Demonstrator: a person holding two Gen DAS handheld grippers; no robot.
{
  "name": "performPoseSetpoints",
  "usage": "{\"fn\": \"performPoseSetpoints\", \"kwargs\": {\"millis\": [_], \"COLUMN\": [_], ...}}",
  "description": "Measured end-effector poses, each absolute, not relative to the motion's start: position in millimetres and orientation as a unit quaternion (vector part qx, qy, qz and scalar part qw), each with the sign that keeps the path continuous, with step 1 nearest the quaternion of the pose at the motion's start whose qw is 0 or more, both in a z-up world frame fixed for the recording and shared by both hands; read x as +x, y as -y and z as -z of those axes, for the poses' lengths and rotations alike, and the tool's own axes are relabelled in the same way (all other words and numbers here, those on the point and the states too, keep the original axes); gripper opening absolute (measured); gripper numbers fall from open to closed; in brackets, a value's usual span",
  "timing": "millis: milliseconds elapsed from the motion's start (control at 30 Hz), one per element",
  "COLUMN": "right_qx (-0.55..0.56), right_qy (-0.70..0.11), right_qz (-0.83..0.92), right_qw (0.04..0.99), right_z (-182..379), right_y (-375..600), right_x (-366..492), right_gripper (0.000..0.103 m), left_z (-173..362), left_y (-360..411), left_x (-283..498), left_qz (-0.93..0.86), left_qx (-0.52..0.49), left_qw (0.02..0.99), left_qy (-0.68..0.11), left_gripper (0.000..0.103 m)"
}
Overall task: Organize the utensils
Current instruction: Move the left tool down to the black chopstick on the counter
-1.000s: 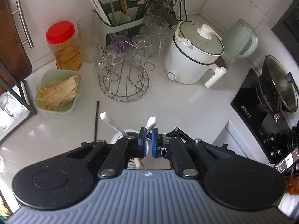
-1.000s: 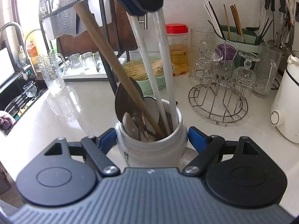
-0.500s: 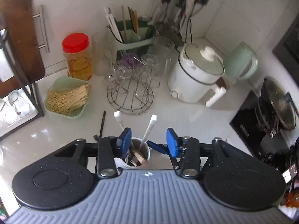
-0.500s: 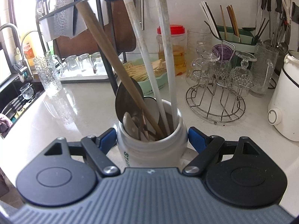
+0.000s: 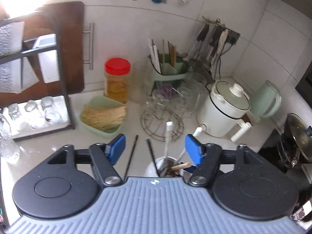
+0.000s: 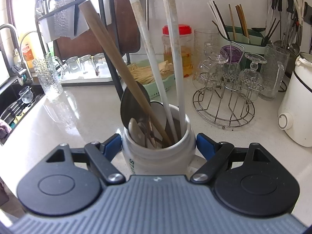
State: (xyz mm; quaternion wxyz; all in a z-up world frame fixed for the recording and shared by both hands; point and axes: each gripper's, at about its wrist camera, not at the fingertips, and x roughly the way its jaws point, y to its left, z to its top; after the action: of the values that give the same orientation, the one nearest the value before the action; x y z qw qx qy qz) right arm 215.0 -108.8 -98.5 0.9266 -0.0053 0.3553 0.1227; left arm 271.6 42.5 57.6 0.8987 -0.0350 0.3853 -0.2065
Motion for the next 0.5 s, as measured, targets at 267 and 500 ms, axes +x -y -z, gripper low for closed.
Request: {"fn": "performPoseSetpoints", "kwargs": {"millis": [267,500], "right_qx": [-0.003,0.003], "right_qy": [-0.356,-0.361], "right_qz": [-0.11,-0.09], "right_qw": [0.928,0.928], "right_z": [98.7,97.7], "right_y": [108.9,112.0], "right_x": [213.4,212.4], "right_gripper": [0.086,0.086], "left_z": [-19.3,21.5], "left_y": [-72.6,-85.2], "left_x": [261.9,268.7], "left_qz": [0.163,0.134], "left_qx": [-0.038,-0.045], "left_qw": [0.906,0.895], "left_qy": [-0.388,-0.423], "left_gripper": [0.09,0.095]}}
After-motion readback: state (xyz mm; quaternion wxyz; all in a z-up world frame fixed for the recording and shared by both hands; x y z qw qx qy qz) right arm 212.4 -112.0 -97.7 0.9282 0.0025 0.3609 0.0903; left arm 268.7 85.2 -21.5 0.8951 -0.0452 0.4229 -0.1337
